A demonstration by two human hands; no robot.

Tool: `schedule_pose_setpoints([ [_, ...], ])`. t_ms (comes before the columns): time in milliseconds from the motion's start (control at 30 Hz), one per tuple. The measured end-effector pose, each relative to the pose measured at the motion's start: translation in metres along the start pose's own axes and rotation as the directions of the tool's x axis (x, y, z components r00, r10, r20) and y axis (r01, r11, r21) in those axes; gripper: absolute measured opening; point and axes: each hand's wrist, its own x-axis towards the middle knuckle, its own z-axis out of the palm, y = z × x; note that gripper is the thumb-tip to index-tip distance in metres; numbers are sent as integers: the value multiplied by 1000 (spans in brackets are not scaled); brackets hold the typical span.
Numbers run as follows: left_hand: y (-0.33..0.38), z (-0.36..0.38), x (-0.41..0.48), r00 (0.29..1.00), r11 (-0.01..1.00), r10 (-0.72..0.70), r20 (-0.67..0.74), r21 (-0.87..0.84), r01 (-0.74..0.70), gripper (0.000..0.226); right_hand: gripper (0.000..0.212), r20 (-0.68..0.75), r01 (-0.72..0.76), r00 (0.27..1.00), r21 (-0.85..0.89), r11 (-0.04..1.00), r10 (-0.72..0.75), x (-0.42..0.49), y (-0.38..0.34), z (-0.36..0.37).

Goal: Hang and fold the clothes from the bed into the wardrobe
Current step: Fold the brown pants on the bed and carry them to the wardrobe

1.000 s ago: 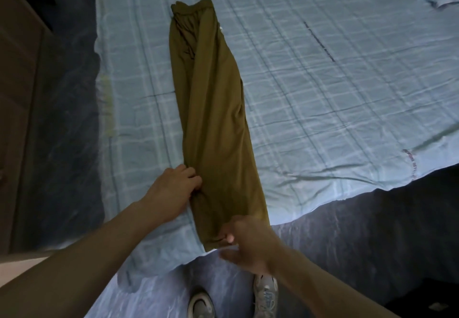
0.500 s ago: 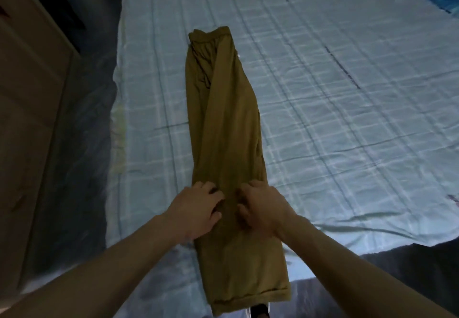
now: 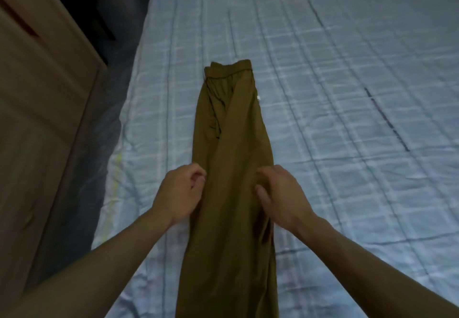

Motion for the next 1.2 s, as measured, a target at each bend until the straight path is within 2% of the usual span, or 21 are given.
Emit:
schedule_pose_setpoints([
  [100, -6, 3, 24, 997, 996, -73, -25, -59, 72, 16, 38, -18, 9, 1000, -4, 1000, -9, 24, 1, 9],
  [233, -12, 6, 55, 995, 992, -95, -34, -90, 91, 21, 49, -15, -15, 1000, -42, 999, 15, 54, -1, 21],
  [367, -23, 7, 99, 993, 985, -113, -24, -132, 109, 20, 49, -33, -22, 999, -63, 998, 20, 91, 3, 25],
  [500, -35, 11, 153, 974, 976, -210, -79, -76, 204, 13, 48, -52, -48, 998, -53, 997, 46, 137, 11, 29],
  [600, -37, 16, 194, 965, 967, -247, -94, -96, 238, 11, 47, -75, -36, 997, -73, 997, 31, 167, 13, 33],
  [700, -31, 24, 229, 963, 960, -259, -74, -126, 248, 12, 49, -78, -24, 997, -102, 994, 16, 193, 19, 37],
  [800, -27, 32, 256, 943, 937, -332, -30, -123, 326, 27, 52, -72, -24, 997, -125, 992, 15, 214, 28, 43],
  [933, -29, 38, 276, 911, 888, -413, -10, -229, 400, 27, 52, -122, -45, 992, -108, 993, 32, 223, 37, 55],
  [1100, -34, 37, 279, 909, 882, -412, -64, -277, 381, 12, 56, -174, -55, 984, -72, 996, 41, 223, 42, 64],
  [1200, -44, 19, 290, 884, 891, -437, -165, -216, 400, 13, 61, -164, -65, 985, -59, 996, 55, 223, 43, 64],
])
